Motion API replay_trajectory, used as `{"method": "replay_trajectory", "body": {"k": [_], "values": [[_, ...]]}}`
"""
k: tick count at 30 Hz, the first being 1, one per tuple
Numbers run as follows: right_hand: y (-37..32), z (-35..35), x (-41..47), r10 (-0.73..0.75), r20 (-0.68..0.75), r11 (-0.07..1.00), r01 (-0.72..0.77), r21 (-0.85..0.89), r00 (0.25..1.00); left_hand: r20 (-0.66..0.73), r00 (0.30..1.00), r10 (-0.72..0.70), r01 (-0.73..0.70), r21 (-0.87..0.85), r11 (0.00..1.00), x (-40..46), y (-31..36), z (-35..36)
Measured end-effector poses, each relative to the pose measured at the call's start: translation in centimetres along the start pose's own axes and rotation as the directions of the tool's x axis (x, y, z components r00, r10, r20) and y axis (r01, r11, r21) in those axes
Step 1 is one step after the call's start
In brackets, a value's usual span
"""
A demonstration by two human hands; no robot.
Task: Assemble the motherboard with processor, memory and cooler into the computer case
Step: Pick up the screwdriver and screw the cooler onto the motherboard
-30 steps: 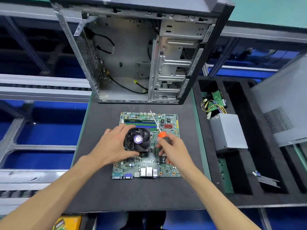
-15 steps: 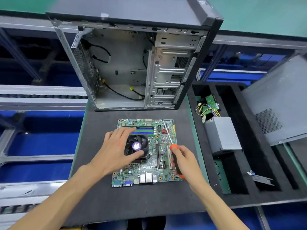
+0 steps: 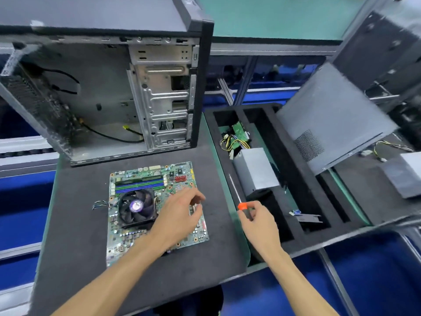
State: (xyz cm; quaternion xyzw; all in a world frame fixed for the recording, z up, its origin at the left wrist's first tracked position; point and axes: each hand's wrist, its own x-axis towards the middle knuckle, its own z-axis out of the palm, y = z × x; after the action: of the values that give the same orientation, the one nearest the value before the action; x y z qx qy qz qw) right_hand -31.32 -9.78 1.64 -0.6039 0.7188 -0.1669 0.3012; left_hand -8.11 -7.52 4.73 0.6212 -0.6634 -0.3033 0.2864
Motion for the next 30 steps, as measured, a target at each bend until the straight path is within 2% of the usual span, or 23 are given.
{"method": "replay_trajectory", "body": {"k": [6, 10, 14, 17, 19, 21, 24, 26, 27, 30], "values": [[0.6, 1.3, 1.6, -0.010, 0.109, 0.989, 0.026, -0.145, 0.994, 0.062, 0.993, -0.105, 0.101, 0.065, 0.993, -1.0, 0.3, 2.8], [1.3, 1.4, 1.8, -0.061, 0.141, 0.980, 0.086, -0.180, 0.988, 0.032, 0.986, -0.162, 0.161, 0.040, 0.986, -2.1, -0.5, 3.1], [1.2, 0.7, 2.1, -0.141, 0.084, 0.977, 0.152, -0.153, 0.986, -0.065, 0.979, -0.195, 0.194, -0.018, 0.981, -3.6, -0.8, 2.4], [-0.1, 0.4, 2.2, -0.233, 0.024, 0.971, 0.234, -0.040, 0.972, -0.264, 0.944, -0.199, 0.183, -0.085, 0.979, -5.1, -1.1, 0.8], [-1.4, 0.7, 2.3, -0.271, 0.051, 0.961, 0.267, 0.073, 0.961, -0.442, 0.868, -0.225, 0.189, -0.125, 0.974, -6.1, -1.4, -0.8], [-2.9, 1.5, 2.4, -0.286, 0.129, 0.953, 0.268, 0.144, 0.950, -0.599, 0.750, -0.281, 0.205, -0.194, 0.960, -6.9, -2.0, -2.5], [-5.2, 3.0, 3.0, -0.276, 0.268, 0.961, 0.261, 0.091, 0.923, -0.717, 0.544, -0.436, 0.309, -0.312, 0.898, -8.0, -3.4, -4.6], [-6.5, 4.1, 3.3, -0.215, 0.357, 0.975, 0.220, 0.025, 0.909, -0.686, 0.439, -0.580, 0.450, -0.391, 0.803, -8.5, -5.0, -5.6], [-7.0, 4.6, 3.4, -0.181, 0.388, 0.981, 0.195, 0.002, 0.904, -0.617, 0.417, -0.668, 0.540, -0.424, 0.727, -8.6, -5.9, -6.0], [-8.5, 6.0, 3.7, -0.132, 0.427, 0.987, 0.160, -0.031, 0.894, -0.282, 0.383, -0.880, 0.788, -0.397, 0.470, -8.7, -7.9, -6.6]]}}
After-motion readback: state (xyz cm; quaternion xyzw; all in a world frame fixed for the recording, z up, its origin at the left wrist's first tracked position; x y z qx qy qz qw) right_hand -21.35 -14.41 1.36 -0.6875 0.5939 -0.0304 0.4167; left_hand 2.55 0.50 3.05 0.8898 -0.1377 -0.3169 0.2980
